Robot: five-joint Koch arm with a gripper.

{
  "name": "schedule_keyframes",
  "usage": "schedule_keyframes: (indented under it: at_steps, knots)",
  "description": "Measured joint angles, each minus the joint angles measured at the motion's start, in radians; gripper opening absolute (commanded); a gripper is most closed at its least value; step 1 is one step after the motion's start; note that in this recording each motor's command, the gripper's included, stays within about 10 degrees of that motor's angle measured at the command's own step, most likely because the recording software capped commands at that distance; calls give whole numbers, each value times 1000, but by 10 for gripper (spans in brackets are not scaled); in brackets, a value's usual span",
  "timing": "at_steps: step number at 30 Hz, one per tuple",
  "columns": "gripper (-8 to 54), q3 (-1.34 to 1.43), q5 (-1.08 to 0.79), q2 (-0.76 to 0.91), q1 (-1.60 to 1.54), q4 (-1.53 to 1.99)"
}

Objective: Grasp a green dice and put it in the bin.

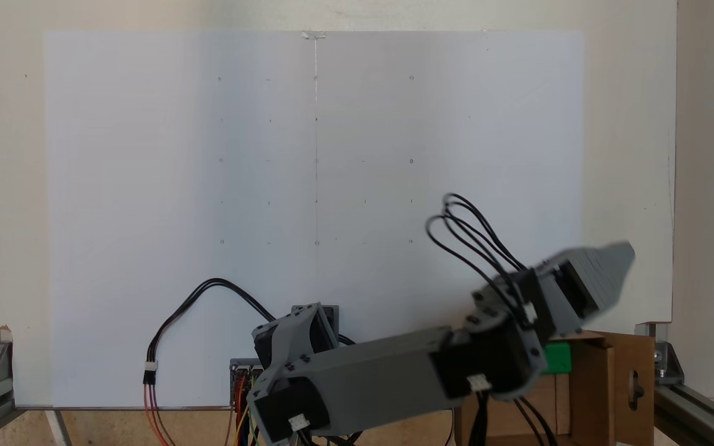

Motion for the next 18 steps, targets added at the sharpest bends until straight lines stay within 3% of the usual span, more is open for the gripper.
schedule_keyframes:
  at_steps: [6,18]
  knots:
    - [434,28,161,78,-434,0]
    - [437,607,239,405,-1180,-380]
